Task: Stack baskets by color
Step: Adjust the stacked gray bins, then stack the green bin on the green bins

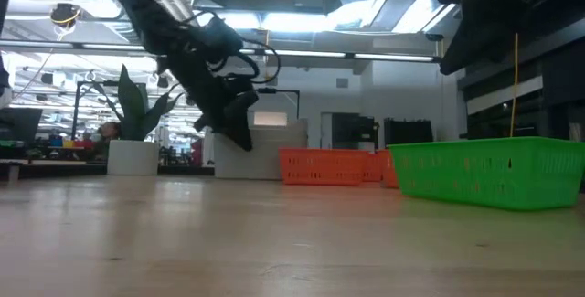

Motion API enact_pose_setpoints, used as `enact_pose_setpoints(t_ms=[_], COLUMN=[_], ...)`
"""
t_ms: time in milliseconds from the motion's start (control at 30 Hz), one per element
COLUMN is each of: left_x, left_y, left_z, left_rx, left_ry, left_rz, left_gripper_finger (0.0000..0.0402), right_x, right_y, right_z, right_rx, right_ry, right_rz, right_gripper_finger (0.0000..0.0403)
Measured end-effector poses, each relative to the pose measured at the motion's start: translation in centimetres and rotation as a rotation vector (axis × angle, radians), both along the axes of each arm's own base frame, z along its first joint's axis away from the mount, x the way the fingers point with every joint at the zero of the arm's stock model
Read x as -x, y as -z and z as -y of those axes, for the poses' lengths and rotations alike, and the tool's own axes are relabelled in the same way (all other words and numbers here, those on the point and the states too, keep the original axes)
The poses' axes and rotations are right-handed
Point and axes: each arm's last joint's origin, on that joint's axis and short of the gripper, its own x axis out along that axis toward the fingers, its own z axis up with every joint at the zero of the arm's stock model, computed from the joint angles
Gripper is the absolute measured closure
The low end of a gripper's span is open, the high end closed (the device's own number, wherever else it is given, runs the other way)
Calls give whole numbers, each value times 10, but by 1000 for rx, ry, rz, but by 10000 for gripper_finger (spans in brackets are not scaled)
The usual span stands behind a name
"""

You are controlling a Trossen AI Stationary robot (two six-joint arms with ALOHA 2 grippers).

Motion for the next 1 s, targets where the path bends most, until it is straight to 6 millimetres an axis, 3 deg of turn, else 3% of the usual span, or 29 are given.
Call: enact_pose_setpoints(t_ms=[267,567,700,1000], left_x=[0,-3,0,42], left_y=[-6,-23,-40,-63], left_z=[-4,11,36,114], left_rx=[17,-18,-5,149], left_ry=[-14,17,91,104], left_rz=[-33,6,-6,-224], left_gripper_finger=[402,402,401,401], right_x=[1,3,3,3], right_y=[1,2,2,2], right_z=[0,1,1,1], right_rx=[20,26,26,25], right_ry=[-18,-19,-18,-18], right_rz=[-19,-38,-40,-39], right_gripper_finger=[350,350,350,350])
